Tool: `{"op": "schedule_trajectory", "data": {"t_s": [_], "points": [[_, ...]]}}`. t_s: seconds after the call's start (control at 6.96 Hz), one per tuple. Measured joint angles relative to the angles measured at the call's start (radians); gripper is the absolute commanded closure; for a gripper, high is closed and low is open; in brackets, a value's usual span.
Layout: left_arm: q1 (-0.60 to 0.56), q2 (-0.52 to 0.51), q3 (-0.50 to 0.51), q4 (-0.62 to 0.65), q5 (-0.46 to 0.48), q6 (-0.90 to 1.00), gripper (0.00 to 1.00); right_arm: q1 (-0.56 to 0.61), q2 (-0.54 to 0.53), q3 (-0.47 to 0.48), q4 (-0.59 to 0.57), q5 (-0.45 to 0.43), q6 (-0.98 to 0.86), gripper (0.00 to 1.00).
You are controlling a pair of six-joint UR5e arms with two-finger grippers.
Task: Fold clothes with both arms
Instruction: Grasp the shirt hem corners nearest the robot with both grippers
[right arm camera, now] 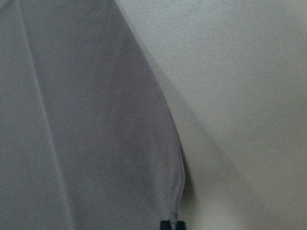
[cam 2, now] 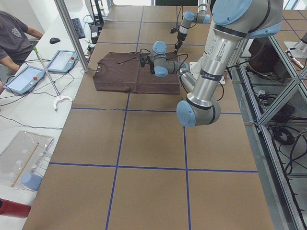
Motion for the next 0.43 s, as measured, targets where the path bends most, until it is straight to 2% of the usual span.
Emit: {"op": "schedule_trajectory", "data": {"t_s": [0.14,0.43], "points": [[0.079,0.101,-0.063,0.002,0.074,-0.053,0.31,0.001,0.001,0.013,-0.002,0.0,0.0,1.0],[0.168,0.25,-0.126,0.004,0.152,-0.102,0.34,0.0,0.001,0.018,-0.003,-0.001,0.001,1.0]]}}
